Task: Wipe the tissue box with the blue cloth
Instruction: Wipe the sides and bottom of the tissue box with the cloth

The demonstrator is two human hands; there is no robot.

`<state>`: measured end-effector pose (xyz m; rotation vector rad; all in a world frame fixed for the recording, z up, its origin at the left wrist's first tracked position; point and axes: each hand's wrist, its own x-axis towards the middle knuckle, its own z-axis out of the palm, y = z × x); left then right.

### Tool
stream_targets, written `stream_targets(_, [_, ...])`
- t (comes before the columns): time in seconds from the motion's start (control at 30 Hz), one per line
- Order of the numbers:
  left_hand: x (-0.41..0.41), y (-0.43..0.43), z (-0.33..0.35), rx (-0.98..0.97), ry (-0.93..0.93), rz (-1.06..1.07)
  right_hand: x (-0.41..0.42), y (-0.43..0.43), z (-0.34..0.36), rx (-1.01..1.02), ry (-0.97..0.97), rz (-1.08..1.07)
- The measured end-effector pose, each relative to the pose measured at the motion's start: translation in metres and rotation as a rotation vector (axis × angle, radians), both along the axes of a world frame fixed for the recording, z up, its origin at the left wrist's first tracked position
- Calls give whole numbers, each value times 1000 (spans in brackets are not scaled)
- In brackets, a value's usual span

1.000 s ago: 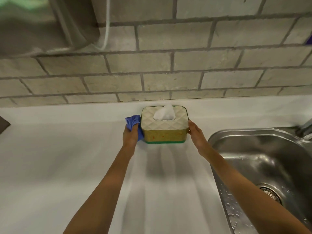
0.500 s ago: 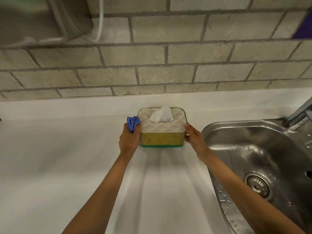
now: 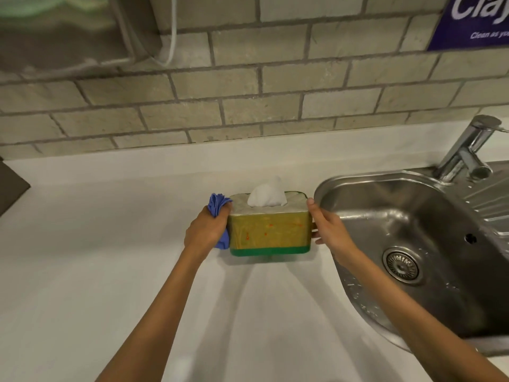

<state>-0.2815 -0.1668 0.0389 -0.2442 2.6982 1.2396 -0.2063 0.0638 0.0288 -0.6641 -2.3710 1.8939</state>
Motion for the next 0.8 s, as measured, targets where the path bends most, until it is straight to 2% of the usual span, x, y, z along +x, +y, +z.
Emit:
stream_targets(0.3, [3, -10, 21, 23, -143, -68, 12, -1, 10, 45, -77, 9])
stream_targets(0.47, [-12, -2, 30, -38, -169, -67, -5, 0, 10, 186, 88, -93])
stream_targets(0.6, [-21, 1, 31, -114, -147, -79, -16, -2, 12, 59, 318, -99])
stream_targets(0.7, [-27, 2, 30, -166, -148, -80, -17, 2, 9, 38, 348, -61])
stream_targets(0.8, [-29, 3, 27, -190, -120, -65, -9, 11, 4, -52, 309, 130])
